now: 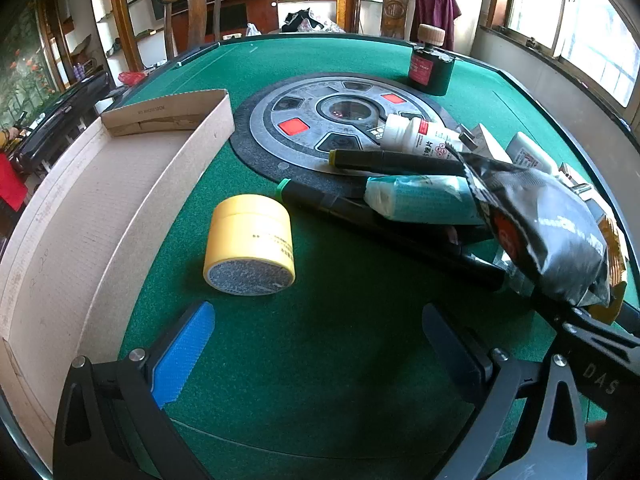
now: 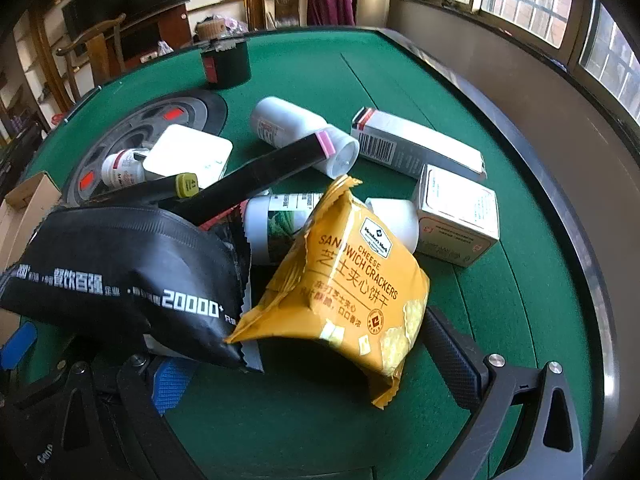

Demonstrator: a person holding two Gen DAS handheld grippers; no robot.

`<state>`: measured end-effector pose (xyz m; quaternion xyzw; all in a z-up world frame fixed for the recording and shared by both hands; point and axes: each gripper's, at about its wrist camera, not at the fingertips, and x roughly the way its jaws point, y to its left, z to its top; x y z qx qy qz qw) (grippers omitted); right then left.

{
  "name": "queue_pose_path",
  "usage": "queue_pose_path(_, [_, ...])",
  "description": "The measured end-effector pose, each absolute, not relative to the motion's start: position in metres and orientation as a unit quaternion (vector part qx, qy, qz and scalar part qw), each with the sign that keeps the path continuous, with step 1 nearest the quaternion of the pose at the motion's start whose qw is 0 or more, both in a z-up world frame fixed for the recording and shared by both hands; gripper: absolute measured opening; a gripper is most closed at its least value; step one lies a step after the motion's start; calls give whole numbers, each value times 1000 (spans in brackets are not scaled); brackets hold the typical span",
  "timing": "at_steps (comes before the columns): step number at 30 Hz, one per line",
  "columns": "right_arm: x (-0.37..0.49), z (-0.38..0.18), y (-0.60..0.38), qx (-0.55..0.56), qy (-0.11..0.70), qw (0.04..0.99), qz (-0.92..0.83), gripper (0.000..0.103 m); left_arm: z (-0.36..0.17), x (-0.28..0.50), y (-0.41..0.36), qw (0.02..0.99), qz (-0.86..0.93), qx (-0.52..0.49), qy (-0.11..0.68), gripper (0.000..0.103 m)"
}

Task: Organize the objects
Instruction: 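Reach the left gripper to the yellow tape roll and close on it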

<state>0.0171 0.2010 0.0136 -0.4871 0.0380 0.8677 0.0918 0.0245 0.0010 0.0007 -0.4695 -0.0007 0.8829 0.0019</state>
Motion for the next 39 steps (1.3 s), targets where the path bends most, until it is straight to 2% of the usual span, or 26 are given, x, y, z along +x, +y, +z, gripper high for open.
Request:
queue_pose_path(7, [20, 11, 199, -478, 37, 93, 872, 103, 1, 22, 1, 3, 881, -472, 1, 103])
queue_pose_path(10, [21, 12, 199, -478, 36, 94, 872, 103, 4, 22, -2, 40, 871, -490, 4, 103])
queue_pose_path(14, [26, 14, 201, -475, 37, 84, 875, 103, 26, 40, -26, 117, 865, -485, -63, 103])
queue_pose_path(19, [35, 19, 210, -459, 73, 66, 883, 103, 59, 58, -44, 100, 892, -440, -9, 103])
queue_pose_path(22, [39, 24, 215, -445, 87, 70, 889, 102, 66, 59, -49, 105, 899, -425, -4, 103])
queue_pose_path(26, [63, 54, 225, -359, 95, 120, 921, 102, 49, 52, -47, 96, 893, -440, 11, 103])
queue_pose_path(28, [92, 79, 231, -248, 100, 167, 949, 103, 41, 50, -43, 98, 887, -451, 12, 103])
queue_pose_path(30, [111, 84, 232, -174, 106, 167, 965, 103, 32, 48, -39, 100, 881, -462, 16, 103])
queue_pose_path(33, [95, 80, 234, -221, 99, 155, 958, 103, 26, 40, -34, 99, 877, -470, 25, 102])
queue_pose_path(36, [82, 73, 234, -260, 102, 137, 950, 103, 22, 28, -33, 113, 871, -478, 21, 86])
queue_pose_path(37, [81, 72, 232, -264, 101, 133, 950, 103, 21, 24, -34, 118, 867, -483, 17, 76])
queue_pose_path(39, [84, 69, 230, -267, 99, 131, 950, 103, 17, 16, -35, 127, 860, -494, 9, 68])
